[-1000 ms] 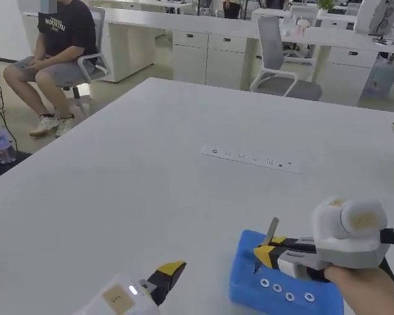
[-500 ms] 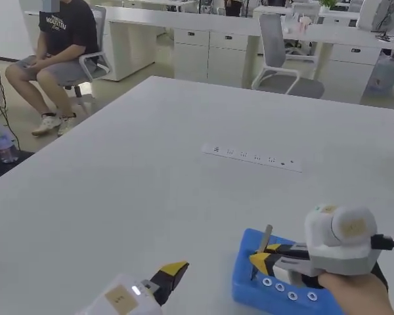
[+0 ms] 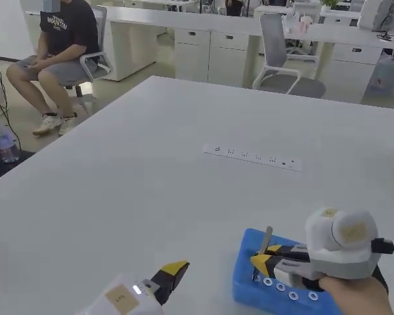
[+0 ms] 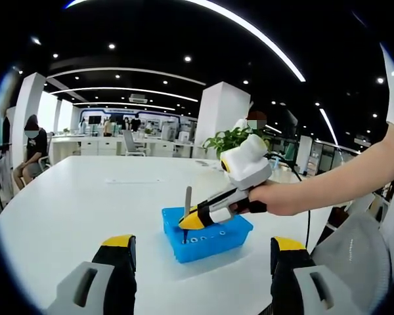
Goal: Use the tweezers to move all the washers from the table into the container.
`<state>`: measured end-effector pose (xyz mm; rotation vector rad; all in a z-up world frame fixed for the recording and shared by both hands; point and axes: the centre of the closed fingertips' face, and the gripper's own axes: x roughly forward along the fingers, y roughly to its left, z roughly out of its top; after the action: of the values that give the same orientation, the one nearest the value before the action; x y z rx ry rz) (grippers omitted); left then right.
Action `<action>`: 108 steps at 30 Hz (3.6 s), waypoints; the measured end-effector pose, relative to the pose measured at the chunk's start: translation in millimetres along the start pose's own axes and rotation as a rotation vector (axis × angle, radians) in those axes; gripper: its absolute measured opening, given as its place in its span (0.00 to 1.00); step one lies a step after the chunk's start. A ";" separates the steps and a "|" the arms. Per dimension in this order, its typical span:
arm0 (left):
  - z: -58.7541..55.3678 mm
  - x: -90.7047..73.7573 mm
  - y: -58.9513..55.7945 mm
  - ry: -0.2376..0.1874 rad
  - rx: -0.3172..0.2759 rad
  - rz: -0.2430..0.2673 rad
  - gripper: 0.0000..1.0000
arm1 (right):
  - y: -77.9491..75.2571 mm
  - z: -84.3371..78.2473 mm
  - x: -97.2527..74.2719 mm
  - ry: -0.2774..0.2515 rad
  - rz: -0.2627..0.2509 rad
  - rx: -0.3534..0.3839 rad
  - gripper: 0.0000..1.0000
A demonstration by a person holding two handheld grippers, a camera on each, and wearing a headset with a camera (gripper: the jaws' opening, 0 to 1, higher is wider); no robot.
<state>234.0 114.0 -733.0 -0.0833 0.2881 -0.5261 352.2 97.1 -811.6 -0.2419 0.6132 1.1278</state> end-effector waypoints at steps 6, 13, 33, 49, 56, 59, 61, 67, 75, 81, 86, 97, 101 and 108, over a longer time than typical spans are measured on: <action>-1.1 -0.1 1.3 0.000 0.001 -0.001 0.86 | -0.2 0.4 0.7 0.001 0.006 0.004 0.05; -1.1 -0.4 2.6 -0.004 -0.002 0.001 0.86 | 0.6 1.9 -1.7 -0.009 0.000 0.024 0.05; -0.4 -0.8 -2.0 0.002 0.004 -0.008 0.86 | 31.5 40.6 -54.7 -0.165 0.024 -0.005 0.04; 1.9 -1.3 -7.0 -0.001 -0.031 -0.052 0.85 | 52.3 7.3 -93.6 -0.121 0.055 -0.004 0.04; 2.9 -5.4 -10.6 0.024 -0.107 -0.140 0.76 | 65.2 -10.9 -102.4 -0.070 0.104 -0.023 0.04; -2.5 -8.3 -26.1 0.104 -0.110 -0.259 0.64 | 73.4 -22.3 -103.2 -0.026 0.148 -0.032 0.05; -2.4 -8.4 -32.4 0.129 -0.067 -0.300 0.60 | 77.7 -29.2 -101.9 -0.012 0.166 -0.031 0.05; 1.0 -5.3 -45.7 0.166 -0.002 -0.376 0.53 | 91.3 -46.1 -99.6 0.050 0.213 -0.053 0.04; 5.8 -2.4 -59.3 0.190 0.068 -0.450 0.41 | 104.2 -60.2 -96.9 0.154 0.253 -0.213 0.04; 5.4 -1.6 -62.8 0.218 0.109 -0.491 0.35 | 110.6 -67.8 -94.8 0.209 0.278 -0.322 0.04; 0.5 0.6 -63.0 0.240 0.156 -0.504 0.33 | 114.3 -73.1 -94.0 0.245 0.288 -0.389 0.04; -23.2 2.2 -67.7 0.320 0.295 -0.560 0.18 | 117.0 -77.9 -91.0 0.272 0.296 -0.498 0.03; -26.6 2.3 -73.4 0.332 0.335 -0.577 0.13 | 118.0 -80.1 -90.0 0.282 0.294 -0.512 0.03; -30.1 2.7 -76.8 0.344 0.392 -0.596 0.07 | 118.4 -86.2 -89.4 0.320 0.290 -0.560 0.03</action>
<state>190.3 46.2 -750.8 0.3155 0.4941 -1.1847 191.3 37.4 -816.2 -0.8479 0.6134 1.5466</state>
